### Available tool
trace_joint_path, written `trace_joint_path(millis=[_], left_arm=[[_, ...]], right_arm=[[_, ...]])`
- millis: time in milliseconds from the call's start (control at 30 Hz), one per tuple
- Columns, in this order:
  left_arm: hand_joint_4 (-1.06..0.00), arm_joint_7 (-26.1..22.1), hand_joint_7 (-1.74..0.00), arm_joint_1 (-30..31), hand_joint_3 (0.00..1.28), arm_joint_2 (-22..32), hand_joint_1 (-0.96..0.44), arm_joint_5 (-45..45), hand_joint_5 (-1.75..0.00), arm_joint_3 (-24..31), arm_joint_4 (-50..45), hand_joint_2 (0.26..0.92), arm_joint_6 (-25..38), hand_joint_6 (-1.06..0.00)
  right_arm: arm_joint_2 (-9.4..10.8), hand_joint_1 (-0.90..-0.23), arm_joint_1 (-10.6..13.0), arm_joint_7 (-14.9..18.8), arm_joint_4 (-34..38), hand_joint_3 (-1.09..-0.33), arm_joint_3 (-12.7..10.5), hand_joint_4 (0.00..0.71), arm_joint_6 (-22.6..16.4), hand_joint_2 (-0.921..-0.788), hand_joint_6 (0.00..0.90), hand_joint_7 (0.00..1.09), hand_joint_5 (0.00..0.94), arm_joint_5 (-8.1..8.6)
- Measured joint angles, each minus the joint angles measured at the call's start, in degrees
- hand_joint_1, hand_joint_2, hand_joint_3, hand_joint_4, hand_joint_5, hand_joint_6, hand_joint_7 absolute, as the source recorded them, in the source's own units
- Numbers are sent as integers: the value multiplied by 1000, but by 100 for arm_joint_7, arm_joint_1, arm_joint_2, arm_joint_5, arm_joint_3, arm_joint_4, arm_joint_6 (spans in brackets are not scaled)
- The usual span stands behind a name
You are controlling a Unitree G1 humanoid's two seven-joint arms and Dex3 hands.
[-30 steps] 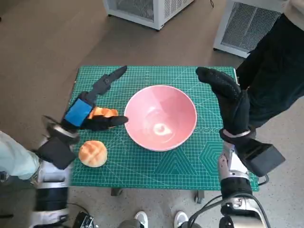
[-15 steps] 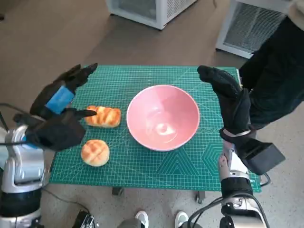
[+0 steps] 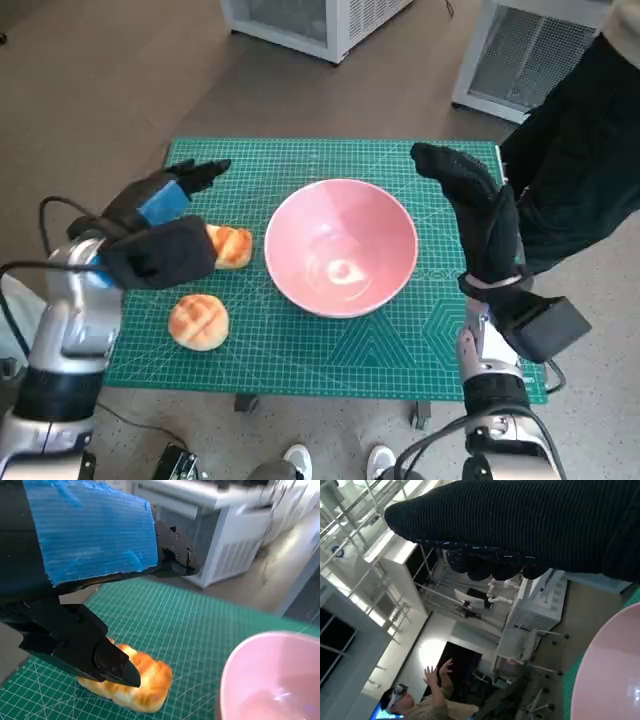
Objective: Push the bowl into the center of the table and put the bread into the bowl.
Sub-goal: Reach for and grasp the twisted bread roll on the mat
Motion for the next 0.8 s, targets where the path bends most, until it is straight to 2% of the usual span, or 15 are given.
trace_joint_path(millis=[367, 800], left_arm=[[-245, 12, -12, -398, 6, -66, 30, 40, -4, -539, 941, 728, -188, -401], [-253, 170, -7, -831, 2, -317, 52, 595, -3, -1290, 2133, 722, -232, -418]], right_arm=[[-13, -774, -24, -10, 90, -789, -3, 203, 10, -921, 25, 561, 0, 2], [-10, -762, -27, -4, 133, -793, -9, 200, 60, -921, 20, 565, 0, 70]])
